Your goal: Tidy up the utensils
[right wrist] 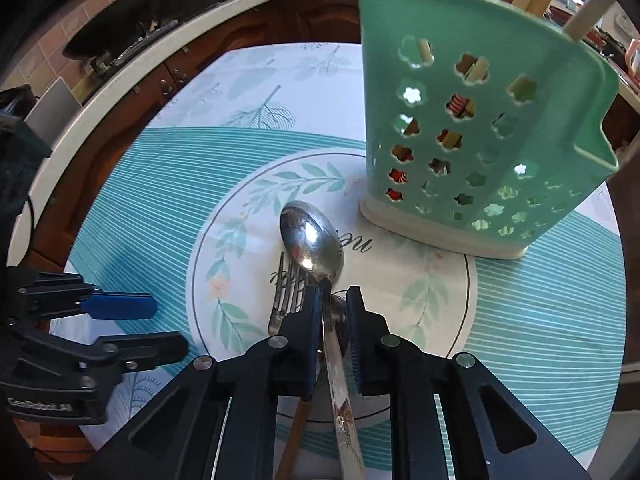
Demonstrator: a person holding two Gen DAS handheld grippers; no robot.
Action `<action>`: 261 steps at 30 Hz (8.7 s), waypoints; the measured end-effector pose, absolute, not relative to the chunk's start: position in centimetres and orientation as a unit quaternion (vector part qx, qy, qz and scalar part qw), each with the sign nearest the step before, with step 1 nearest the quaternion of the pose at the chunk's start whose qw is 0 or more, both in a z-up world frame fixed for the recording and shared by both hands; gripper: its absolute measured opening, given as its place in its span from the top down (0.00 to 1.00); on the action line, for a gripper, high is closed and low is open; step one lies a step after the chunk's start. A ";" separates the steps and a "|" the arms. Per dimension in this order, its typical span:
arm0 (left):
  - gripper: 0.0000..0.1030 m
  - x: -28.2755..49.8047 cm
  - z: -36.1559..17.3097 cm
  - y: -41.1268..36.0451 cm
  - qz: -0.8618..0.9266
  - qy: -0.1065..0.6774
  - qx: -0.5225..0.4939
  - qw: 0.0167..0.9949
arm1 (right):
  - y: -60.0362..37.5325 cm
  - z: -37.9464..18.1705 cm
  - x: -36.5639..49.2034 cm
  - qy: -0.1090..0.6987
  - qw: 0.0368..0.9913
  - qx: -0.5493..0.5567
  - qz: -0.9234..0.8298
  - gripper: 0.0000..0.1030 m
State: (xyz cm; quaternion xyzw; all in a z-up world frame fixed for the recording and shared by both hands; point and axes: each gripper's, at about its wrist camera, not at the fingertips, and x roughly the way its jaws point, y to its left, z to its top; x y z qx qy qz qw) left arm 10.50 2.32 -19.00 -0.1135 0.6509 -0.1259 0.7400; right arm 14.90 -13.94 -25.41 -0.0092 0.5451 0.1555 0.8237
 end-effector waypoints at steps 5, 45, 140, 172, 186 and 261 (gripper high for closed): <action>0.54 10.8 -19.0 3.3 -0.141 0.649 -0.117 0.739 | -13.4 -25.9 15.2 0.549 0.823 -0.018 0.145 0.87; 0.54 14.4 -17.8 1.2 -0.263 0.649 -0.026 0.714 | -16.6 -19.3 13.0 0.460 0.860 0.221 0.032 0.98; 0.69 16.7 -19.9 -2.7 -0.221 0.612 -0.070 0.756 | -35.0 -10.8 19.6 0.295 0.910 0.260 0.132 0.63; 0.91 17.7 -21.2 -2.4 -0.452 0.521 -0.007 0.724 | -24.9 -25.5 8.1 0.479 0.826 0.231 0.189 0.63; 0.92 17.7 -21.4 -1.4 -0.438 0.517 -0.035 0.735 | -20.6 -27.0 13.0 0.496 0.812 0.070 0.298 0.83; 0.68 16.9 -18.4 -4.8 -0.283 0.538 -0.023 0.794 | -23.9 -5.8 13.8 0.129 0.977 -0.164 0.033 0.98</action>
